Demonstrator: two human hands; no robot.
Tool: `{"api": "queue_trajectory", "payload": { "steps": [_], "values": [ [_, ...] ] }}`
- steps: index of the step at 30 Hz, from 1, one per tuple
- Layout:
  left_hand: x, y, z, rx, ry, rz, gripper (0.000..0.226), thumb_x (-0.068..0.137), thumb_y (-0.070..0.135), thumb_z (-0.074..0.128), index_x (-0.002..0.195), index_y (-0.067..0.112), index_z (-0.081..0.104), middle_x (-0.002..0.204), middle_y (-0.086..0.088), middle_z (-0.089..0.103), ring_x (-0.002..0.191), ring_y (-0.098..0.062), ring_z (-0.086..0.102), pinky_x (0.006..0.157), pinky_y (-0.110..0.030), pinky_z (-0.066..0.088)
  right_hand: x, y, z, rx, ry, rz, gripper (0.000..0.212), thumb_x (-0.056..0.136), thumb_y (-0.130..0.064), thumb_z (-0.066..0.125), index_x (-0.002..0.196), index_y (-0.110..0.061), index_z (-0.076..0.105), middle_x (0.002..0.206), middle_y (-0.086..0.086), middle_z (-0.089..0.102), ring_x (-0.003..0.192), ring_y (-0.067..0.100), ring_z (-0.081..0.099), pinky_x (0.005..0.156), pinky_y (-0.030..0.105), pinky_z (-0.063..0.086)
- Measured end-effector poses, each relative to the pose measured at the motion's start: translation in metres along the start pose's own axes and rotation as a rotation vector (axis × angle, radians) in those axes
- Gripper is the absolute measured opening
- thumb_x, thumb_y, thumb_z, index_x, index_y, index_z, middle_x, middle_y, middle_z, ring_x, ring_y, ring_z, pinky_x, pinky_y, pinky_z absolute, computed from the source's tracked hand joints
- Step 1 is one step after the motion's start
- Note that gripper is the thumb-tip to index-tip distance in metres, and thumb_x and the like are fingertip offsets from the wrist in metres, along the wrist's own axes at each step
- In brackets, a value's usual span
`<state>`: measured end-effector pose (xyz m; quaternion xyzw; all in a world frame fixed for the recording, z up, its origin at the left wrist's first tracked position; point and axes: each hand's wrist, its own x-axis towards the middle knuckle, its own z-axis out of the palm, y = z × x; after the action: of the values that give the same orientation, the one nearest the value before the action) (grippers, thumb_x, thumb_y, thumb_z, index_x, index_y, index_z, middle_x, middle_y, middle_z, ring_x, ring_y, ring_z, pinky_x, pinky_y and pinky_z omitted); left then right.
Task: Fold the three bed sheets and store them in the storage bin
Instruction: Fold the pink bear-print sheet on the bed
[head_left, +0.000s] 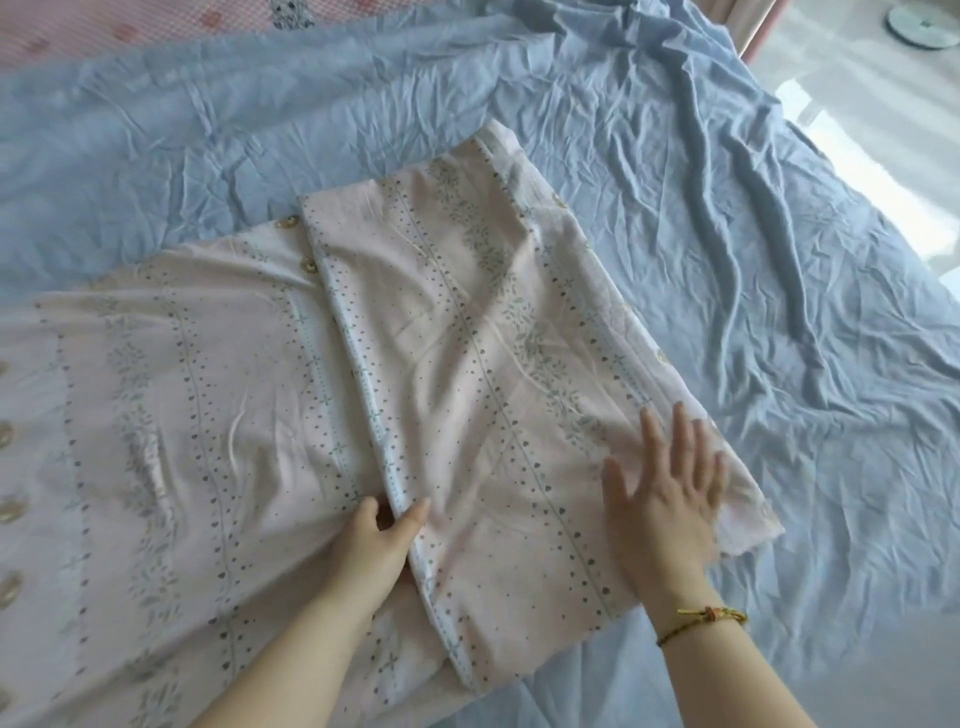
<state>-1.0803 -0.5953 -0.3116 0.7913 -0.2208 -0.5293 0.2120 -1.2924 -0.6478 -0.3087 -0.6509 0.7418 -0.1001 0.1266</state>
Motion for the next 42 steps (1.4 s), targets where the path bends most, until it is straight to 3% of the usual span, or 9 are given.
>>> {"api": "queue_trajectory", "payload": {
  "steps": [6,12,15,19,21,25,32,35,42],
  "values": [
    [-0.002,0.014,0.000,0.075,0.332,0.190,0.032,0.087,0.016,0.058,0.114,0.006,0.043,0.111,-0.012,0.049,0.091,-0.024,0.048,0.068,-0.029,0.039,0.009,-0.003,0.039,-0.127,-0.262,-0.004,0.091,0.062,-0.054,-0.013,0.148,-0.025,-0.001,0.155,-0.001,-0.014,0.141,0.015,-0.020,0.087,0.021,-0.043],
    [0.006,0.019,0.032,0.551,0.336,0.984,0.045,0.089,0.042,0.037,0.126,0.016,0.041,0.135,-0.006,0.040,0.123,-0.022,0.033,0.105,-0.036,0.027,0.011,0.005,0.014,0.052,-0.094,-0.021,0.056,0.089,-0.043,0.036,0.140,-0.020,0.035,0.152,0.005,0.023,0.141,0.020,0.010,0.109,0.023,-0.014],
    [0.020,0.010,0.047,1.014,0.153,0.884,0.064,0.095,0.052,0.008,0.131,0.016,0.045,0.133,-0.009,0.053,0.129,-0.022,0.038,0.108,-0.033,0.010,0.018,0.030,-0.010,0.171,0.171,0.243,0.062,0.076,-0.040,0.045,0.131,-0.012,0.048,0.143,0.011,0.038,0.136,0.027,0.024,0.111,0.025,-0.004],
    [0.024,0.025,0.055,1.021,0.067,0.736,0.087,0.078,0.068,-0.002,0.140,0.020,0.037,0.148,-0.001,0.034,0.139,-0.026,0.028,0.111,-0.042,0.008,0.037,0.067,-0.042,0.535,-0.137,0.512,0.047,0.088,-0.029,0.058,0.130,-0.010,0.046,0.101,0.005,0.057,0.097,0.025,0.055,0.085,0.030,0.045],
    [0.019,0.055,0.061,0.688,0.163,0.730,0.068,0.084,0.058,0.020,0.124,0.015,0.056,0.130,-0.007,0.055,0.118,-0.031,0.052,0.098,-0.041,0.036,0.036,0.066,-0.053,0.589,-0.258,0.415,0.019,0.090,-0.014,0.054,0.108,-0.011,0.058,0.079,-0.002,0.058,0.071,0.012,0.054,0.058,0.011,0.043],
    [0.027,0.147,0.082,0.177,-0.050,0.496,0.054,0.093,0.046,0.040,0.143,0.028,0.028,0.149,-0.002,0.031,0.133,-0.018,0.036,0.102,-0.029,0.032,0.019,0.038,-0.061,0.711,-0.327,0.186,0.033,0.086,-0.004,0.054,0.099,-0.034,0.060,0.075,-0.020,0.067,0.073,-0.003,0.060,0.060,0.008,0.044],
    [0.043,0.232,0.108,0.562,-0.090,0.516,0.067,0.091,0.020,0.051,0.145,0.036,0.015,0.154,-0.012,-0.005,0.141,-0.026,0.014,0.108,-0.031,0.026,-0.008,-0.017,-0.075,0.777,-0.452,-0.076,0.039,0.087,-0.021,0.053,0.098,-0.059,0.051,0.080,-0.034,0.062,0.075,-0.010,0.058,0.064,0.005,0.041],
    [0.055,0.225,0.087,0.575,-0.069,0.512,0.054,0.092,0.006,0.037,0.142,0.026,0.031,0.152,-0.013,0.006,0.139,-0.024,0.021,0.106,-0.024,0.026,-0.013,-0.032,-0.075,0.738,-0.491,-0.173,0.026,0.075,-0.050,0.035,0.087,-0.068,0.050,0.095,-0.005,0.060,0.076,0.008,0.058,0.065,0.020,0.043],
    [0.051,0.208,0.000,0.344,0.008,0.570,0.054,0.090,-0.001,0.038,0.140,0.017,0.036,0.152,-0.006,0.025,0.138,-0.020,0.026,0.102,-0.016,0.023,-0.033,-0.081,-0.061,0.695,-0.640,-0.332,0.045,0.075,-0.045,0.033,0.117,-0.062,0.041,0.097,-0.020,0.060,0.085,-0.008,0.053,0.071,0.004,0.037]
  ]
}}
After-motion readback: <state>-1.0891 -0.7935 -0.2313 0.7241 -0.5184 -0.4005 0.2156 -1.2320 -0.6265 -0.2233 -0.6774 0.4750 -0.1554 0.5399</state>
